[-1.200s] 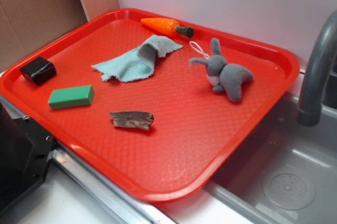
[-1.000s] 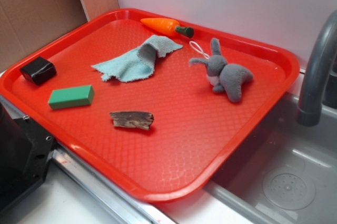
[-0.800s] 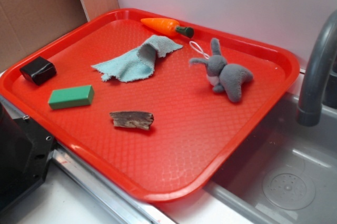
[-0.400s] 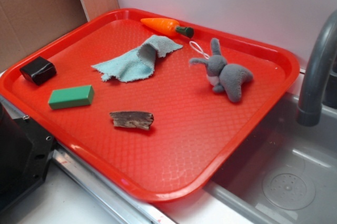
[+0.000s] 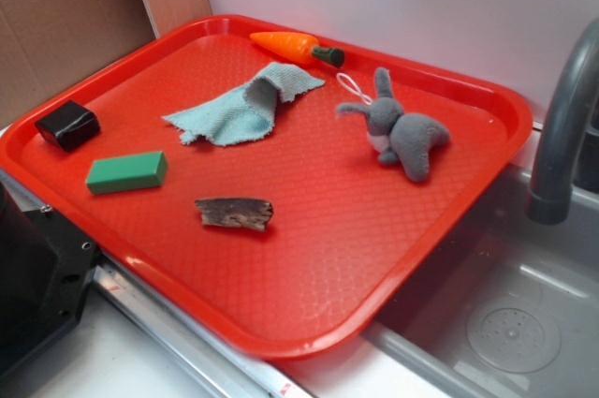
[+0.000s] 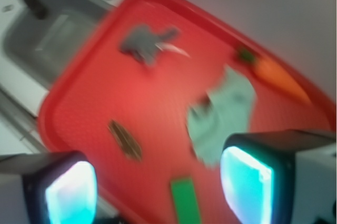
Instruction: Grab the gray animal.
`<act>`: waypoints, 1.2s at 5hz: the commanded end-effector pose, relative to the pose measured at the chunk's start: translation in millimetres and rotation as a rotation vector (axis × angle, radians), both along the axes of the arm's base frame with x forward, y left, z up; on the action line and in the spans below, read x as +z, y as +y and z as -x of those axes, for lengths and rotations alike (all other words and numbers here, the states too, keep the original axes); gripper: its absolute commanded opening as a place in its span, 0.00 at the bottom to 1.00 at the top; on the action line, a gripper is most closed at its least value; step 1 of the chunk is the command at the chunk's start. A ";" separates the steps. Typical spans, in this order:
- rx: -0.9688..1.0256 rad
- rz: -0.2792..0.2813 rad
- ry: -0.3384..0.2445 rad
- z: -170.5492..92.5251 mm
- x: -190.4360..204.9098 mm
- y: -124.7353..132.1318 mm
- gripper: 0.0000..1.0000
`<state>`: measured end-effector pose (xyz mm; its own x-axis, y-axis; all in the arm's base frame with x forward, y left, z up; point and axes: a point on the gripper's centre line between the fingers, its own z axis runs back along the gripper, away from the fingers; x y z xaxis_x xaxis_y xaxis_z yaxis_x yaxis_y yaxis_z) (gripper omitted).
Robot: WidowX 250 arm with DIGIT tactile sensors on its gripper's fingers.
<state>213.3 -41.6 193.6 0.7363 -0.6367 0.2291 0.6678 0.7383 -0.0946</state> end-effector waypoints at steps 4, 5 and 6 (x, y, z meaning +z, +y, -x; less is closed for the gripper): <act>-0.478 -0.095 -0.097 -79.4 -82.2 -89.8 1.00; -0.512 -0.117 -0.022 -83.1 -116.9 -99.3 1.00; -0.546 -0.138 0.031 -80.6 -142.8 -106.4 1.00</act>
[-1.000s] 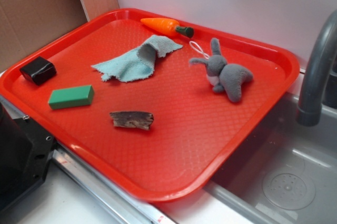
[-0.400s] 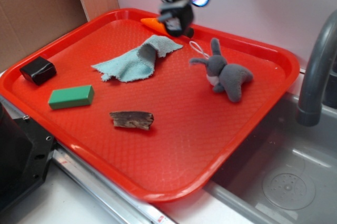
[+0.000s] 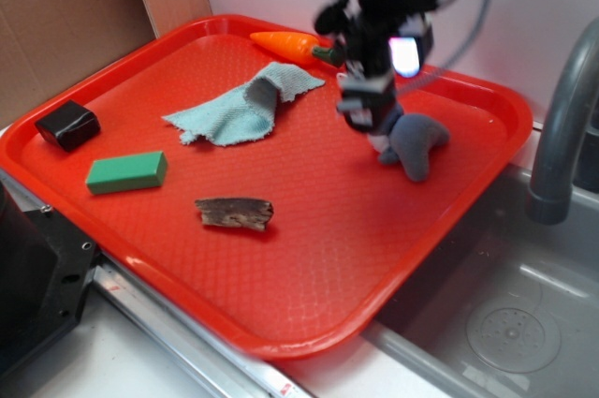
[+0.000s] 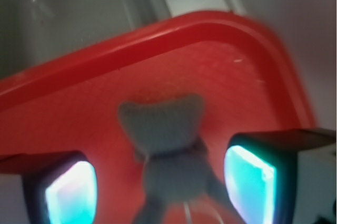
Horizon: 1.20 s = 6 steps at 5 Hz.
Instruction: Grab the gray animal.
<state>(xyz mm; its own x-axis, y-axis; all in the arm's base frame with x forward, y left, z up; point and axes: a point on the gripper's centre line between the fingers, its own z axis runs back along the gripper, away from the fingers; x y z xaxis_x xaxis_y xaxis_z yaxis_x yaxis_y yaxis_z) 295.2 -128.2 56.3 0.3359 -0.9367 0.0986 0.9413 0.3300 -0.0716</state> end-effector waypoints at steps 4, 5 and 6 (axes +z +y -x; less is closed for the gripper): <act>0.070 -0.056 -0.061 3.4 -12.9 3.2 0.00; 0.322 0.011 -0.010 1.7 28.0 28.7 0.00; 0.572 0.011 -0.021 7.5 58.3 47.7 0.00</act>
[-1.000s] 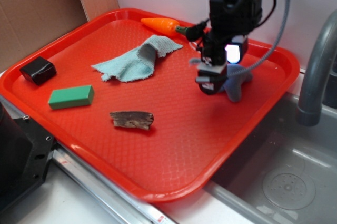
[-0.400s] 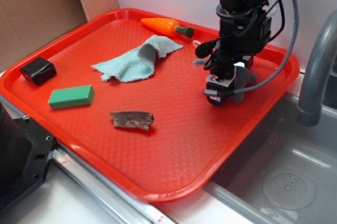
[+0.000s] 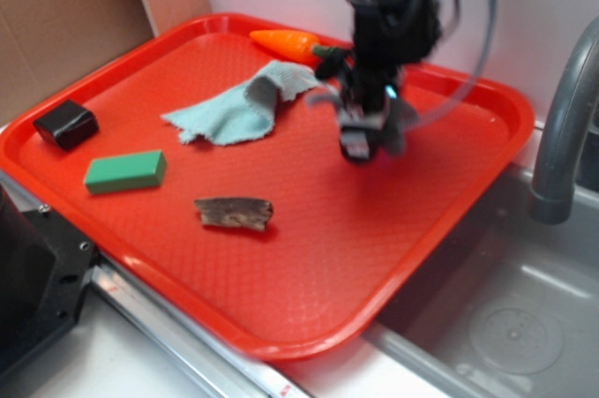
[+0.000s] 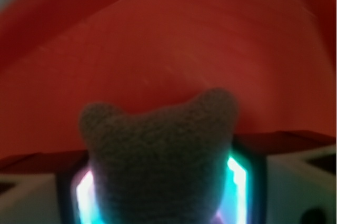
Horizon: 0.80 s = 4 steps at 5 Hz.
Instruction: Grab the gray animal.
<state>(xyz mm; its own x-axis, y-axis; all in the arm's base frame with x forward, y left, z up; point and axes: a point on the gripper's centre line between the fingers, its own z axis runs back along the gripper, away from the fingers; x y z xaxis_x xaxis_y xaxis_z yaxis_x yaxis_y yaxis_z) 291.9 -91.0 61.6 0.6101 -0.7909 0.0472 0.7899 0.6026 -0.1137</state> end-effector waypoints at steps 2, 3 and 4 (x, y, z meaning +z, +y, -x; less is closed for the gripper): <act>0.762 -0.006 -0.140 48.4 111.1 58.9 0.00; 1.014 0.006 -0.102 69.5 128.2 77.4 0.00; 1.254 0.042 -0.112 85.7 137.4 87.6 0.00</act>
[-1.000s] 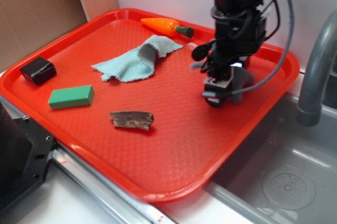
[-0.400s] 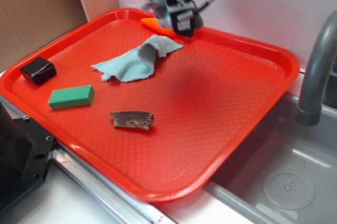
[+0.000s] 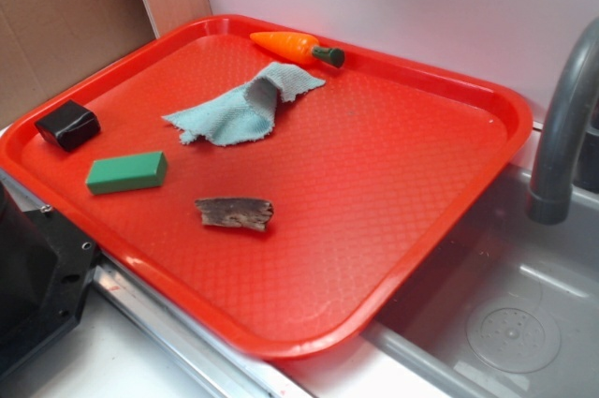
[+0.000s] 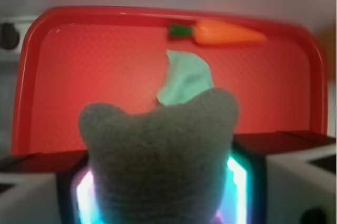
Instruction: Grab the gray animal.
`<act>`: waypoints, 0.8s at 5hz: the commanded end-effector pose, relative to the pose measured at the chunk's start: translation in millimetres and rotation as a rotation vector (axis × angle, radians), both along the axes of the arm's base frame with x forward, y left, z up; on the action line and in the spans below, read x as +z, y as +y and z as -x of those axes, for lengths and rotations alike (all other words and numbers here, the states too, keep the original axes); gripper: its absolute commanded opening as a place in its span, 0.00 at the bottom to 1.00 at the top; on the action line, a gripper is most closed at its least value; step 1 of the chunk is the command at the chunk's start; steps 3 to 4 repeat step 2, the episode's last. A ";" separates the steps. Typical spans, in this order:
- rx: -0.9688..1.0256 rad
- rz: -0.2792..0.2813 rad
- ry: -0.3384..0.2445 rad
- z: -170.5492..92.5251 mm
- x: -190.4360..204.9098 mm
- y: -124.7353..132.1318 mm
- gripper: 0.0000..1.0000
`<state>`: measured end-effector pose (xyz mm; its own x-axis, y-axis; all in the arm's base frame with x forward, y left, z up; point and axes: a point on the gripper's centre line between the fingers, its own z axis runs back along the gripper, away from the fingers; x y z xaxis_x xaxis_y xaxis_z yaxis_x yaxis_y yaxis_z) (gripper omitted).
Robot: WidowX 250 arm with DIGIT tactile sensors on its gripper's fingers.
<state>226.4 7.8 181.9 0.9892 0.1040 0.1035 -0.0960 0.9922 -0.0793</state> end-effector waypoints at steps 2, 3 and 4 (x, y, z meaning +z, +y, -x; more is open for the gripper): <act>0.273 -0.025 -0.041 17.3 8.1 -4.9 0.00; 0.273 -0.025 -0.041 17.3 8.1 -4.9 0.00; 0.273 -0.025 -0.041 17.3 8.1 -4.9 0.00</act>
